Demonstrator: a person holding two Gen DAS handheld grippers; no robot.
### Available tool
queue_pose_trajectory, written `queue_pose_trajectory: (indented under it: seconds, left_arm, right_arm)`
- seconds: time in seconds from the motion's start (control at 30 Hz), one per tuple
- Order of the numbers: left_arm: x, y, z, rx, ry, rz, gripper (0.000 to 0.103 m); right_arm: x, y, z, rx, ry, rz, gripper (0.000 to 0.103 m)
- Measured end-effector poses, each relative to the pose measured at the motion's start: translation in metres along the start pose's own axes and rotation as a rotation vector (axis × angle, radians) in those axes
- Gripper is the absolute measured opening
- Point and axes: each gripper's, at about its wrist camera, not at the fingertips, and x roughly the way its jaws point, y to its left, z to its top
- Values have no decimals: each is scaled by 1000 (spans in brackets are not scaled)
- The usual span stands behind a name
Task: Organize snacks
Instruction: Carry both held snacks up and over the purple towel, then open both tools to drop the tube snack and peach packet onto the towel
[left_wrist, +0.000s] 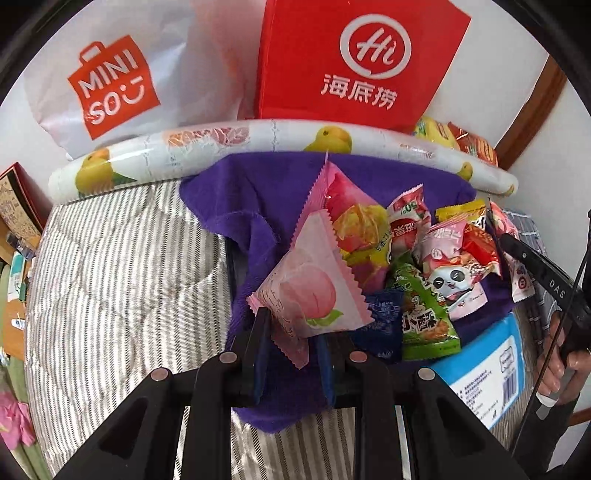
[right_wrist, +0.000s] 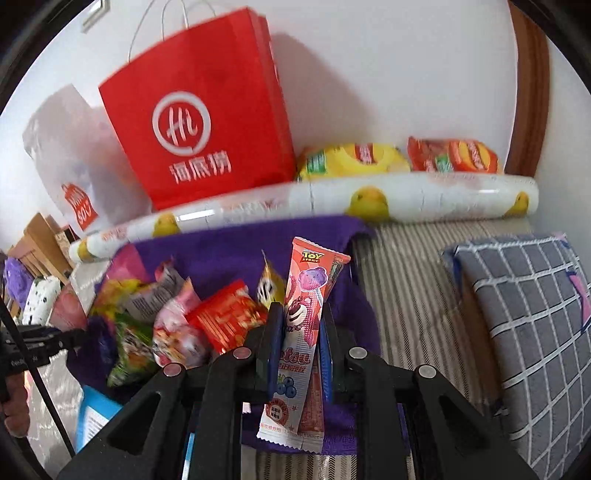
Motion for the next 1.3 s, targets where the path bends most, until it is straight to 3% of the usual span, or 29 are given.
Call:
queue_pose_trajectory:
  seconds: [0.37, 1.3]
  left_arm:
    - [21, -12, 2, 7, 14, 60, 23]
    - [36, -17, -11, 19, -15, 53, 20]
  right_arm:
    - [13, 6, -14, -41, 35, 13, 18]
    - [15, 10, -22, -48, 5, 3, 22]
